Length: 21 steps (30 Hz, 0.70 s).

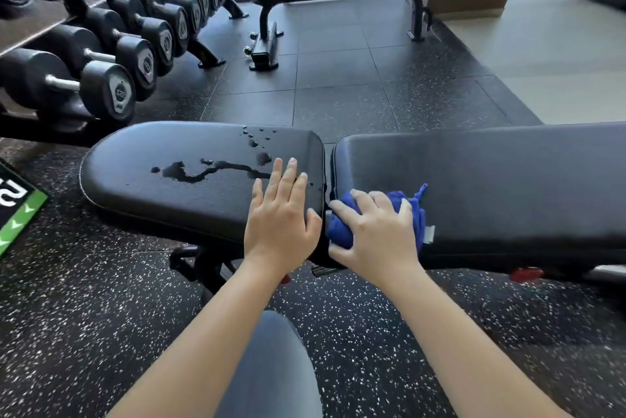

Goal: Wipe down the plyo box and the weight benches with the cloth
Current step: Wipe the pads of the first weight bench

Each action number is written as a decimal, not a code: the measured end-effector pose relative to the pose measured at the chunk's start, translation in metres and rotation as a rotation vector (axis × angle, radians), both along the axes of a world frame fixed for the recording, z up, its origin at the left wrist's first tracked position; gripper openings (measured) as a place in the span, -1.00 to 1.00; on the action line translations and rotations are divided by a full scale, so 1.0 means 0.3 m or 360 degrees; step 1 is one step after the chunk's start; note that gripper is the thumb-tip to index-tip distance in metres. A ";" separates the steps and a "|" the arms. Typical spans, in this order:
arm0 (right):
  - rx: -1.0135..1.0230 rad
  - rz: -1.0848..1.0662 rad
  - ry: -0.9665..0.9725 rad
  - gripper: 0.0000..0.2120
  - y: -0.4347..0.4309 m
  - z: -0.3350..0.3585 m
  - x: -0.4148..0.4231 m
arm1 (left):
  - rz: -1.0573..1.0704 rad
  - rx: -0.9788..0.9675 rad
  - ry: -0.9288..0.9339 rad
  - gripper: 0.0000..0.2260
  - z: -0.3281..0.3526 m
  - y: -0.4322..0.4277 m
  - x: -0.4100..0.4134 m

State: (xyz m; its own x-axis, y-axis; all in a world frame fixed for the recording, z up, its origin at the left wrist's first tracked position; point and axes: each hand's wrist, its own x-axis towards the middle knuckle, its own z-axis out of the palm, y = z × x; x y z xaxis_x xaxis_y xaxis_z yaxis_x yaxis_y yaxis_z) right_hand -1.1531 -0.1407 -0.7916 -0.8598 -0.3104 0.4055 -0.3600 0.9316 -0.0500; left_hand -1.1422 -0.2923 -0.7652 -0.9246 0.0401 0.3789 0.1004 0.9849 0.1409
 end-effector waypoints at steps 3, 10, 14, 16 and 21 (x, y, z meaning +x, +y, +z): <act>0.0007 0.0023 0.0180 -0.46 0.022 -0.033 0.062 | -0.0008 0.0022 0.0046 -0.43 0.004 0.000 0.005; -0.0136 0.0106 0.0509 -0.58 0.285 -0.055 0.047 | -0.0029 0.0029 0.0029 -0.35 -0.001 -0.002 0.015; -0.0213 -0.0080 0.0457 -0.59 0.338 -0.050 0.039 | -0.0064 0.0065 0.0016 -0.33 -0.002 -0.006 0.018; -0.0242 -0.0114 0.0433 -0.58 0.279 -0.054 0.045 | -0.0112 0.0092 0.0025 -0.33 -0.006 0.003 0.019; -0.0250 0.0123 0.0423 -0.56 0.302 -0.034 0.028 | -0.0411 0.0315 0.0121 -0.44 -0.037 0.140 0.006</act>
